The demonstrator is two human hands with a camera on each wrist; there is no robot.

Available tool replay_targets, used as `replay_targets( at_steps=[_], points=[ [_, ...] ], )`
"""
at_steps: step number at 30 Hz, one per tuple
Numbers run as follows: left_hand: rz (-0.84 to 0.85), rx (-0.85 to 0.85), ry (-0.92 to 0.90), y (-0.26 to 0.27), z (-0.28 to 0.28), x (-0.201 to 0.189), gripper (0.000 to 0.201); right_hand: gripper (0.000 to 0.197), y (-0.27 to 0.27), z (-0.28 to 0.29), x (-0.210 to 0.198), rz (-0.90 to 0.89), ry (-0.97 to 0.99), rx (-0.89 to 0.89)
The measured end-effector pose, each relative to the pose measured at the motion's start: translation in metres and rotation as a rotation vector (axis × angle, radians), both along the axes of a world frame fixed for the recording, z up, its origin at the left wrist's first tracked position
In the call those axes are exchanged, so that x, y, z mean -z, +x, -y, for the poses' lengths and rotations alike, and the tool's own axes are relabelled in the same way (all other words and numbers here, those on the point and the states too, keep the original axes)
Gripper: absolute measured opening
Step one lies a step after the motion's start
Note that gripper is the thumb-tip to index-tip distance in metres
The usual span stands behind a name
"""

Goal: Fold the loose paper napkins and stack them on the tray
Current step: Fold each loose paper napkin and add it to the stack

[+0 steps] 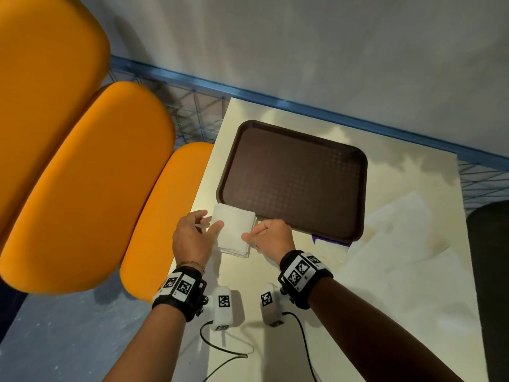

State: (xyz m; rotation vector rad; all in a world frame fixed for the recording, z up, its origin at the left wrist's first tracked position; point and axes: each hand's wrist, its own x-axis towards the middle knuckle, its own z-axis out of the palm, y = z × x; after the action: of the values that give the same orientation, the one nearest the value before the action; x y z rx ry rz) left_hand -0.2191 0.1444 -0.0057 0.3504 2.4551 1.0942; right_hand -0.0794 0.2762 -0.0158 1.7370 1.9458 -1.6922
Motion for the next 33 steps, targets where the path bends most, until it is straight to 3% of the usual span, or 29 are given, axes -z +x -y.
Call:
replay_targets(
  at_steps=[3,5,7,10,14,18,21,24,28,31,33],
  points=[
    [-0.234,0.1,-0.013,0.01,0.004,-0.004,0.044,0.03,0.001,0.001,-0.002,0.006,0.004,-0.003],
    [-0.398,0.266,-0.031,0.018,0.007,-0.004,0.034,0.034,0.004,0.002,-0.002,0.011,0.012,-0.004],
    [-0.455,0.432,-0.075,0.024,0.007,0.003,0.03,0.043,0.011,0.002,-0.007,0.03,0.014,-0.009],
    [-0.408,0.526,-0.154,0.029,0.006,0.011,0.03,0.056,0.036,-0.003,-0.007,0.027,0.0,0.039],
    [-0.385,0.507,-0.152,0.035,0.001,0.001,0.024,0.037,0.115,-0.014,-0.022,0.239,0.182,-0.137],
    [-0.383,0.485,-0.101,0.06,-0.008,-0.023,0.016,0.051,0.224,-0.018,-0.024,0.517,0.376,-0.28],
    [-0.352,0.598,-0.012,0.096,-0.014,-0.031,0.007,0.069,0.29,-0.017,-0.021,0.675,0.388,-0.318],
    [-0.234,0.79,-0.006,0.144,-0.021,-0.028,0.002,0.077,0.325,-0.015,-0.017,0.628,0.394,-0.356],
    [-0.04,0.974,-0.142,0.217,-0.037,-0.014,0.007,0.07,0.339,-0.016,-0.008,0.507,0.431,-0.359],
    [0.065,0.991,-0.256,0.264,-0.051,0.002,0.033,0.055,0.345,-0.016,-0.001,0.413,0.485,-0.317],
    [-0.005,0.987,-0.302,0.29,-0.059,0.01,0.052,0.051,0.35,-0.019,0.002,0.354,0.509,-0.313]
  ],
)
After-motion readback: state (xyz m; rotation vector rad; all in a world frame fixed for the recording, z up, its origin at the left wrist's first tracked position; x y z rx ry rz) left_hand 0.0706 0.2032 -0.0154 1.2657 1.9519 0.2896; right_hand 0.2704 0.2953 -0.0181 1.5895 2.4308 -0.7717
